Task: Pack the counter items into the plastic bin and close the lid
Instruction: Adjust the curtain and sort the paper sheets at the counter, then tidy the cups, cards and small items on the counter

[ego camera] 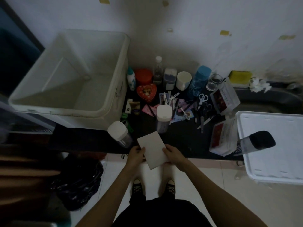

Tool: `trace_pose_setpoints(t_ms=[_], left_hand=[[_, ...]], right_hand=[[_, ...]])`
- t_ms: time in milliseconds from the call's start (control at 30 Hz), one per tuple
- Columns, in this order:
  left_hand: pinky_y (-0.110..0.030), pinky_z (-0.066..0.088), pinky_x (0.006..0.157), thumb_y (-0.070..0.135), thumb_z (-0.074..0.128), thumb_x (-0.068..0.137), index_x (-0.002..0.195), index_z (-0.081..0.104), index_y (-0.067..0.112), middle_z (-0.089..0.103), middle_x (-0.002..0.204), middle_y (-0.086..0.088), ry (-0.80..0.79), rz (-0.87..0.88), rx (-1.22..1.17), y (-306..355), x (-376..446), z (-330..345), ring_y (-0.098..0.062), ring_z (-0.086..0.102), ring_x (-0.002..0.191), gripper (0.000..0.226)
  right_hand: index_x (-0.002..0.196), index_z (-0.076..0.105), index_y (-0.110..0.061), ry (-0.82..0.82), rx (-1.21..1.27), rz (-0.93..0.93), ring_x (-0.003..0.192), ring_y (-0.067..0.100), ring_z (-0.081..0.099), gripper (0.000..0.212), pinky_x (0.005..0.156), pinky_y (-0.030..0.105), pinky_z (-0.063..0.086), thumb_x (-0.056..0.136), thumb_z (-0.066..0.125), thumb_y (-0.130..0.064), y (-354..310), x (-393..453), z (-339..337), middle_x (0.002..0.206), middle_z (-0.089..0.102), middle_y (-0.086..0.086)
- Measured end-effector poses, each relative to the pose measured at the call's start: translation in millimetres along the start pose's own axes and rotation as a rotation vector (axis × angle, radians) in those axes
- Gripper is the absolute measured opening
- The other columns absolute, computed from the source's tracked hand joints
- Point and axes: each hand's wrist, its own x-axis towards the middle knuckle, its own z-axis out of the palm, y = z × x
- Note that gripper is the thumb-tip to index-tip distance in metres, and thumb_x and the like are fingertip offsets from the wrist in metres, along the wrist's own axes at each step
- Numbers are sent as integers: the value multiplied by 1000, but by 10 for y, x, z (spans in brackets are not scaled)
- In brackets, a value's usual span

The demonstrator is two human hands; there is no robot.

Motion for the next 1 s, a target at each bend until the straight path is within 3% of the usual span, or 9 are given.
trace_pose_setpoints(t_ms=[67, 200, 433, 533, 633, 700, 800, 867, 1000], left_hand=[[-32, 57, 68, 15, 51, 100, 126, 50, 0, 63, 115, -18, -63, -74, 18, -45, -1, 10, -30, 66, 95, 30], [-31, 55, 69, 14, 56, 98, 127, 49, 1, 65, 108, -21, -149, -101, 131, -52, 25, 76, -23, 65, 76, 34], [-34, 58, 80, 21, 70, 88, 121, 53, 12, 66, 100, -8, -78, 191, 358, 272, 107, 321, -19, 66, 87, 39], [-26, 52, 76, 23, 74, 84, 122, 49, 14, 63, 101, -3, -37, 313, 474, 498, 94, 395, -14, 62, 89, 45], [-30, 54, 78, 27, 75, 83, 115, 50, 16, 60, 104, -3, -41, 411, 670, 648, -32, 314, -14, 60, 90, 42], [-35, 54, 80, 29, 76, 81, 110, 52, 20, 56, 106, 0, 19, 594, 855, 727, -181, 146, -15, 57, 92, 39], [-38, 48, 85, 28, 78, 75, 109, 55, 21, 55, 110, 0, 238, 880, 1074, 958, -407, -221, -20, 51, 102, 42], [-41, 46, 90, 23, 83, 67, 112, 58, 17, 56, 113, -7, 375, 971, 1167, 1110, -497, -472, -27, 51, 106, 52], [-42, 49, 81, 28, 86, 64, 124, 56, 13, 58, 114, -12, 414, 843, 1338, 1092, -457, -793, -32, 56, 103, 69]], right_hand=[[138, 44, -25, 5, -28, 15, 105, 18, 57, 36, 68, 28, 52, 104, 40, -31, 61, -46, -82, 122, 55, 2], [137, 46, -23, 82, 92, 31, 101, 15, 55, 33, 69, 29, 51, 104, 42, -28, 340, -231, -427, 116, 56, 0], [139, 46, -10, 425, 223, 11, 106, 27, 53, 37, 65, 33, 54, 104, 42, -21, 485, -164, -856, 130, 53, 15], [132, 52, -7, 520, -145, 19, 104, 33, 58, 37, 82, 45, 55, 102, 45, -26, 393, -28, -904, 127, 59, 18], [127, 51, -10, 609, -674, 95, 112, 35, 57, 49, 93, 45, 50, 93, 58, -45, 273, -42, -915, 126, 58, 16], [132, 48, -13, 713, -800, -42, 118, 34, 53, 56, 96, 45, 47, 88, 66, -42, 95, -61, -848, 130, 52, 13], [136, 46, -13, 560, -480, -439, 109, 24, 59, 64, 86, 30, 49, 82, 77, -32, -284, -32, -696, 127, 54, 8], [142, 41, -12, 410, -297, -540, 110, 19, 58, 80, 87, 28, 50, 76, 83, -30, -543, 15, -601, 129, 54, 4], [147, 33, -16, 260, -231, -622, 131, 20, 44, 98, 104, 33, 42, 67, 89, -26, -878, 146, -401, 144, 46, 3]])
